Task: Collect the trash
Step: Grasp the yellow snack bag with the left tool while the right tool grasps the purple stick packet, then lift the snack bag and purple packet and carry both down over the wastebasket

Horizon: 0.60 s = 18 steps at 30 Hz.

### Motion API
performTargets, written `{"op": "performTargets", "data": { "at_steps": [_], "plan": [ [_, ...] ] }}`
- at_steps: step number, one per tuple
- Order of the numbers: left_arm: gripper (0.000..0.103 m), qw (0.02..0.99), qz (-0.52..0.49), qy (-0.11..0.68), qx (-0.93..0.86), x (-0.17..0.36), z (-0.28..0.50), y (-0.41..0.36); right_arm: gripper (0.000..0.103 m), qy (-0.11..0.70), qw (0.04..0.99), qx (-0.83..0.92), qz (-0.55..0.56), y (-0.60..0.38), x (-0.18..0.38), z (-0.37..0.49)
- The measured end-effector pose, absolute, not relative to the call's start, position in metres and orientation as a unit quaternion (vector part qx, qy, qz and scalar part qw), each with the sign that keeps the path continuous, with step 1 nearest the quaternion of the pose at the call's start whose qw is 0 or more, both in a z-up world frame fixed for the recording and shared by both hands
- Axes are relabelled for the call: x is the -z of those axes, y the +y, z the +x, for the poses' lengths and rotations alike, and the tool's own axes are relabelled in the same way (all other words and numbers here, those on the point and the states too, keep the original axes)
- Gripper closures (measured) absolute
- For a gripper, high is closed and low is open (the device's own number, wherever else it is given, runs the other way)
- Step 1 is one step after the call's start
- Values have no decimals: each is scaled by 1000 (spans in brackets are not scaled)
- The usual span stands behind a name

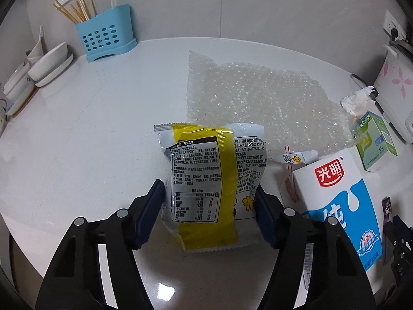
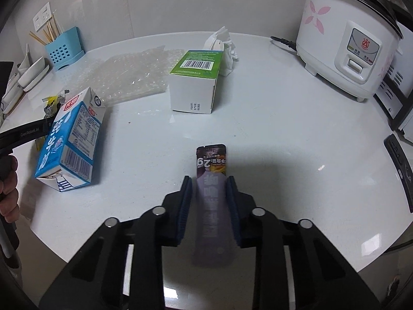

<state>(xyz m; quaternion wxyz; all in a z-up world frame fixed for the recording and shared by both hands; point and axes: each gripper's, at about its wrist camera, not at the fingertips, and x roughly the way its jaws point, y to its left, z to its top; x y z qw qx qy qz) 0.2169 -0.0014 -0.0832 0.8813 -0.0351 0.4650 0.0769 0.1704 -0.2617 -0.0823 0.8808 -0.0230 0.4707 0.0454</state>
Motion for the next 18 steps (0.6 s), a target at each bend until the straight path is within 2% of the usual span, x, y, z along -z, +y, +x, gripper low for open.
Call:
{"op": "performTargets", "data": {
  "at_steps": [7,18],
  "plan": [
    [43,886,-42,456,-72,75,207,4,88,467,883,-36,-15,-263,81,168],
    [43,900,-42,431,-51,48,179,1,88,447,894,-37,-5,-264,64,153]
  ]
}}
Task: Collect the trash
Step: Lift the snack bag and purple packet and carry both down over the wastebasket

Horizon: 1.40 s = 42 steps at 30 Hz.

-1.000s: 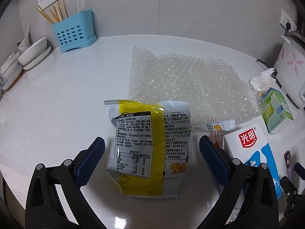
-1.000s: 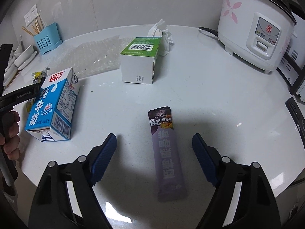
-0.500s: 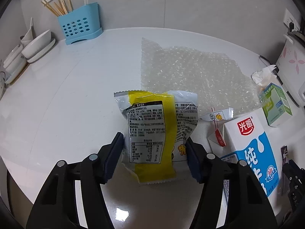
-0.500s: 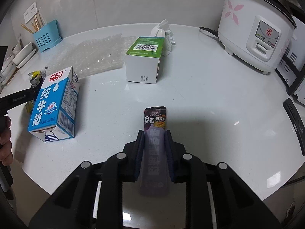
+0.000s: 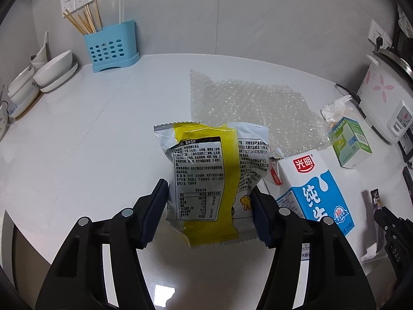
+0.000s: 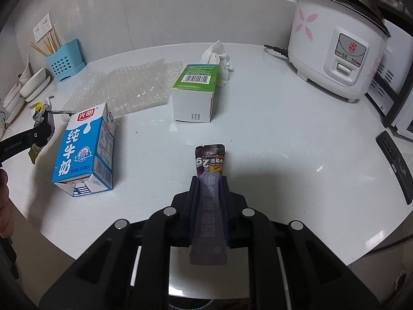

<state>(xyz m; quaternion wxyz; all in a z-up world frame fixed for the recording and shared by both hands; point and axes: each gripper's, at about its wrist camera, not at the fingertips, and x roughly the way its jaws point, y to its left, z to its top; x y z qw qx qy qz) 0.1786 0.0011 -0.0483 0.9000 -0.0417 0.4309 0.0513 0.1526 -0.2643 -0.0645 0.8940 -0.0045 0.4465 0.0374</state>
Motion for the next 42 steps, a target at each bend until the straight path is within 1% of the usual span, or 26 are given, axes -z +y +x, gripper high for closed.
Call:
{"op": "performTargets", "data": {
  "at_steps": [12,21,28,34,42],
  "plan": [
    [43,919,-39,391,-23,15,109,-12,88,404,913,-53,-4,-257,35,107],
    [43,927,-46,372,-1,10,43,-19,88,371,925,-80,1,-245,21,52],
    [43,929,-43,367,13,31,-12,-23,88,348,932,-104,6,-236,27,1],
    [43,928,-46,368,42,55,-61,-32,88,328,938,-111,12,-233,43,-45],
    [43,919,-44,387,56,109,-111,-45,88,334,937,-104,16,-232,93,-94]
  ]
}}
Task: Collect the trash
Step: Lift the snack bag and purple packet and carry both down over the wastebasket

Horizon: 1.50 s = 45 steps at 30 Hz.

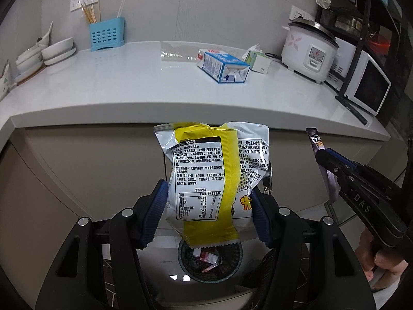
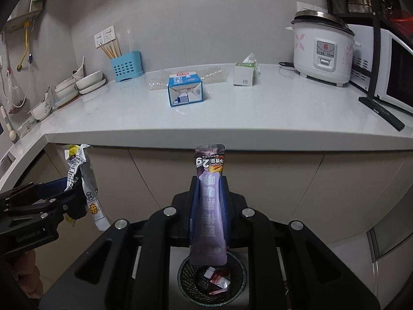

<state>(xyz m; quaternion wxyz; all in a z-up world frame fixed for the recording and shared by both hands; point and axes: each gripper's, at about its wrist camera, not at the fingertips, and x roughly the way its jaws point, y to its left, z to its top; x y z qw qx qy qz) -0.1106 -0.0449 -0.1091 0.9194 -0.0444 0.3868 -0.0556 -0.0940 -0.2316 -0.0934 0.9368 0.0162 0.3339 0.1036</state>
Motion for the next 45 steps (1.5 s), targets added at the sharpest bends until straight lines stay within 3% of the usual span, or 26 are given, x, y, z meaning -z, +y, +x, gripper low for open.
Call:
{"op": "performTargets", "data": {
  "at_steps": [17,33,45],
  "plan": [
    [43,877,-46,475,51,280,-101,-50,88,441,894,-77,12,-223,277,-105],
    [43,831,-56,547,81,439,-66,-70,88,518,854,-43,6,-224,408,-78],
    [43,777,-22,618,115,542,-45,-95,88,558,828,-29,49,-238,463,-55]
  ]
}}
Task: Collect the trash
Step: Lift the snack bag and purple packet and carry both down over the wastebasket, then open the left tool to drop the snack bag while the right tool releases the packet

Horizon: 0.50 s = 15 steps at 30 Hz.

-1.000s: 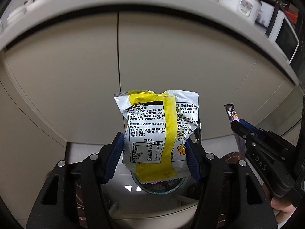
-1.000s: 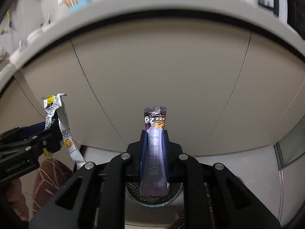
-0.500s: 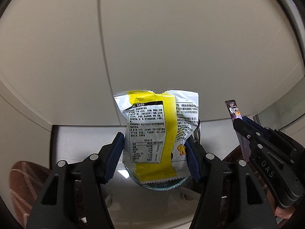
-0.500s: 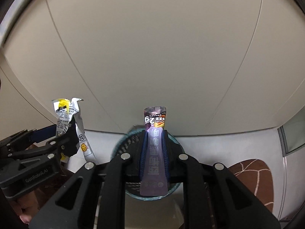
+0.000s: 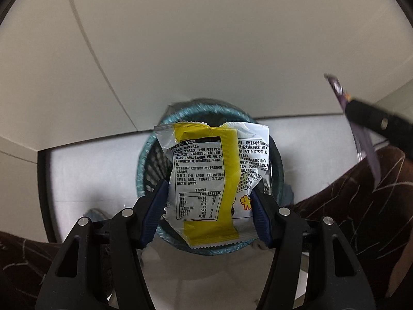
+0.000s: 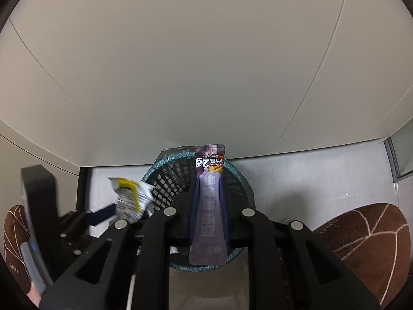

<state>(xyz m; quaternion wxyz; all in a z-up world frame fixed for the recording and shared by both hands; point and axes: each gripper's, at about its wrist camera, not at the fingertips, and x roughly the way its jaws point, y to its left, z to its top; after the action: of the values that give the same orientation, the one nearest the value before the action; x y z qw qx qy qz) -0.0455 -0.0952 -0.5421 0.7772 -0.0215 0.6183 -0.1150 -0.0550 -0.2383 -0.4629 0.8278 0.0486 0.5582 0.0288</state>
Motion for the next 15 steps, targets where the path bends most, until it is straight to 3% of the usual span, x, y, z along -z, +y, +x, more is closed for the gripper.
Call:
{"op": "performTargets", "data": {
  "at_steps": [3,15],
  "plan": [
    [43,771,-23,624,126,549,-44,-99,88,562,825,-27,49,-240,465,-57],
    [21,771,-26,624,125,554,-52,-106,88,569,820,-21,63,-250,461,-42]
  ]
}}
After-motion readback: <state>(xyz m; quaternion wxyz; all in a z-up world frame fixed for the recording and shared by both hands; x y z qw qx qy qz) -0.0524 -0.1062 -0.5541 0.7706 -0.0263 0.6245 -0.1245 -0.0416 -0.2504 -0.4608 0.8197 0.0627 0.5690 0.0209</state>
